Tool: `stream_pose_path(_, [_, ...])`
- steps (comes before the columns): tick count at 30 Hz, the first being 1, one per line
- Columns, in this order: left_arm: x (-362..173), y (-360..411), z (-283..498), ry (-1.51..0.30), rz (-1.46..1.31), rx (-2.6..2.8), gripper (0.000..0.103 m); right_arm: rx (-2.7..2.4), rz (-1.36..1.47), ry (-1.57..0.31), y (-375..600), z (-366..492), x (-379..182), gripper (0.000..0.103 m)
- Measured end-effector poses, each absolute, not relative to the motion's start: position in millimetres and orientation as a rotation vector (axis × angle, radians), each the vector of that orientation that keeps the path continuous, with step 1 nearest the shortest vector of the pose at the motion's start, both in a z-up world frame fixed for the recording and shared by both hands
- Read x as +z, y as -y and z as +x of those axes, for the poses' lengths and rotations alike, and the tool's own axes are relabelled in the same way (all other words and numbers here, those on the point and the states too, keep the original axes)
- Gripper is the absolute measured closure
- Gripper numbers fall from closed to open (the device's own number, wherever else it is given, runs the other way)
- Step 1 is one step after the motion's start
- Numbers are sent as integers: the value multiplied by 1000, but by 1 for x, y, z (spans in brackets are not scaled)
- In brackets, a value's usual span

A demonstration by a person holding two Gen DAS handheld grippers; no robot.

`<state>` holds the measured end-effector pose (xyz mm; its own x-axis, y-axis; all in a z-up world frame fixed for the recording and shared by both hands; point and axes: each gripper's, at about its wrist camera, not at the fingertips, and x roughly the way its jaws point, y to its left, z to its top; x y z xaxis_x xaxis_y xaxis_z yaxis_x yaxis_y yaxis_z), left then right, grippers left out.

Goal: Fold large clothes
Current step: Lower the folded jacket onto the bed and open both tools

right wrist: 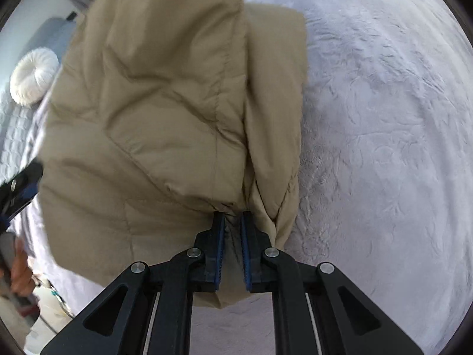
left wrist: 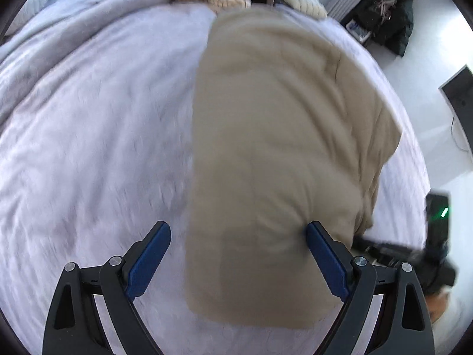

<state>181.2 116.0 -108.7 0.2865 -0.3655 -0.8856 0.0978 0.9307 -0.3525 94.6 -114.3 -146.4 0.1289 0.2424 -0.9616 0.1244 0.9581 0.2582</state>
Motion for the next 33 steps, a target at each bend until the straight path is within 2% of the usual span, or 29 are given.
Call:
stream_pose_path(3, [-121, -115, 167, -1249, -256, -306, 10, 56, 306, -1446, 113, 100, -123, 93])
stream_pose_path(7, [-126, -113, 170, -1251, -240, -313, 10, 92, 322, -1250, 114, 112, -59, 93])
stream_pose_path(10, [-124, -112, 166, -1254, -229, -315, 8, 71, 313, -1149, 115, 142, -38, 93])
stream_pose_path(13, [-126, -112, 167, -1261, -229, -315, 8, 13, 302, -1136, 119, 182, -55, 93])
stream_pose_path(17, [-126, -110, 170, -1260, -228, -325, 8, -104, 290, -1263, 133, 206, -110, 93])
stream_pose_path(22, [-126, -104, 174, -1263, -203, -329, 6, -114, 312, -1301, 146, 207, -141, 93])
stream_pose_path(33, [-124, -108, 173, -1275, -202, -307, 6, -90, 332, -1310, 147, 176, -102, 89])
